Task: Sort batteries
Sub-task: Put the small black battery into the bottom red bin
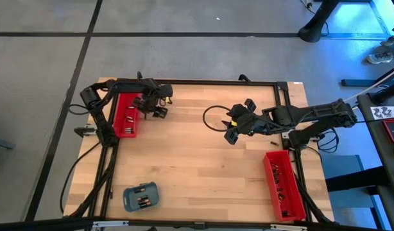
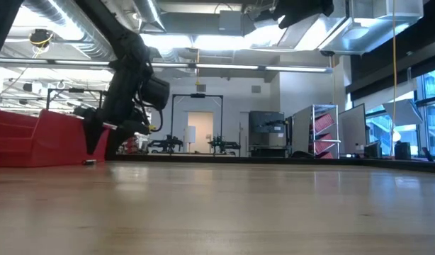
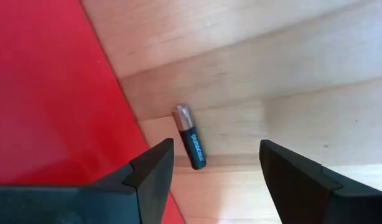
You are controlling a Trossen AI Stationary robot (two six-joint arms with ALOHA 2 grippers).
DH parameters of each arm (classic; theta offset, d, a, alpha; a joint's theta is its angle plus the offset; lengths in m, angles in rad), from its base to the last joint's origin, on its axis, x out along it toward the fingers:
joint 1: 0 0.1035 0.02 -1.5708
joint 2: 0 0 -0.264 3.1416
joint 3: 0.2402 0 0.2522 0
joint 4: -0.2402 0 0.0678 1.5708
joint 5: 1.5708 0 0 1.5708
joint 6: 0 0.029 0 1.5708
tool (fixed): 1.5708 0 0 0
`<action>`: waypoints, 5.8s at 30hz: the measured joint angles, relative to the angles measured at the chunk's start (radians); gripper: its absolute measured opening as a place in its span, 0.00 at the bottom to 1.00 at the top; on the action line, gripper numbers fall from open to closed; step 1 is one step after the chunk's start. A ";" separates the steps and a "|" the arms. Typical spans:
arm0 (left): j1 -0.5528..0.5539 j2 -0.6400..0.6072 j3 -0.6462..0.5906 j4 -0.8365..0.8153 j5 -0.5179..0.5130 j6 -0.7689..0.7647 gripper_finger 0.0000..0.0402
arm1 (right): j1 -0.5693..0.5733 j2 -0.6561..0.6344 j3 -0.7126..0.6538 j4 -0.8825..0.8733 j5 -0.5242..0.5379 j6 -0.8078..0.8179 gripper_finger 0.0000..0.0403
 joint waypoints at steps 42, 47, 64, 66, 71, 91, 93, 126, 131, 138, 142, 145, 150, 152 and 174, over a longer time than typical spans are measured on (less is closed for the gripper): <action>-0.101 -0.027 0.022 -0.066 -0.143 0.795 0.36 | 0.000 0.000 0.000 0.000 -0.007 0.000 0.45; -0.047 -0.027 -0.010 -0.075 -0.143 0.793 0.17 | 0.000 0.000 0.000 0.000 -0.008 0.000 0.44; -0.052 -0.027 -0.095 0.039 -0.147 0.817 0.01 | 0.000 0.000 0.000 0.001 -0.015 0.023 0.44; -0.065 -0.027 -0.095 0.063 -0.143 0.823 0.00 | 0.000 0.000 0.000 0.000 -0.015 0.023 0.44; -0.119 -0.038 -0.059 0.061 -0.142 0.811 0.01 | 0.000 0.000 0.000 0.000 -0.015 0.023 0.44; -0.017 -0.119 -0.010 0.272 0.037 0.080 0.55 | 0.000 0.000 0.000 0.000 -0.005 0.019 0.44; -0.012 -0.114 -0.040 0.366 0.026 0.017 0.58 | 0.000 0.000 0.000 0.000 -0.006 0.019 0.44; -0.154 0.000 -0.081 0.493 -0.109 -0.190 0.39 | 0.000 0.000 0.000 0.001 -0.005 0.027 0.44; -0.133 0.000 -0.081 0.502 -0.119 -0.190 0.31 | 0.000 0.000 0.000 0.001 -0.005 0.026 0.44; -0.116 0.000 -0.081 0.509 -0.126 -0.098 0.19 | 0.000 0.000 0.000 0.001 -0.015 0.027 0.44; -0.116 0.001 -0.081 0.509 -0.134 -0.084 0.13 | 0.000 0.000 0.000 0.001 -0.028 0.027 0.44; -0.117 0.001 -0.082 0.504 -0.136 -0.087 0.10 | 0.000 0.001 0.000 0.001 -0.033 0.027 0.44; -0.150 0.001 -0.080 0.472 -0.127 -0.168 0.13 | 0.000 0.001 0.000 0.001 -0.034 0.027 0.44; -0.169 0.001 -0.081 0.454 -0.133 -0.210 0.18 | 0.000 0.001 0.000 0.001 -0.034 0.027 0.44; -0.125 0.052 -0.082 0.623 -0.321 -0.526 0.52 | 0.000 0.001 0.000 0.000 -0.040 0.027 0.44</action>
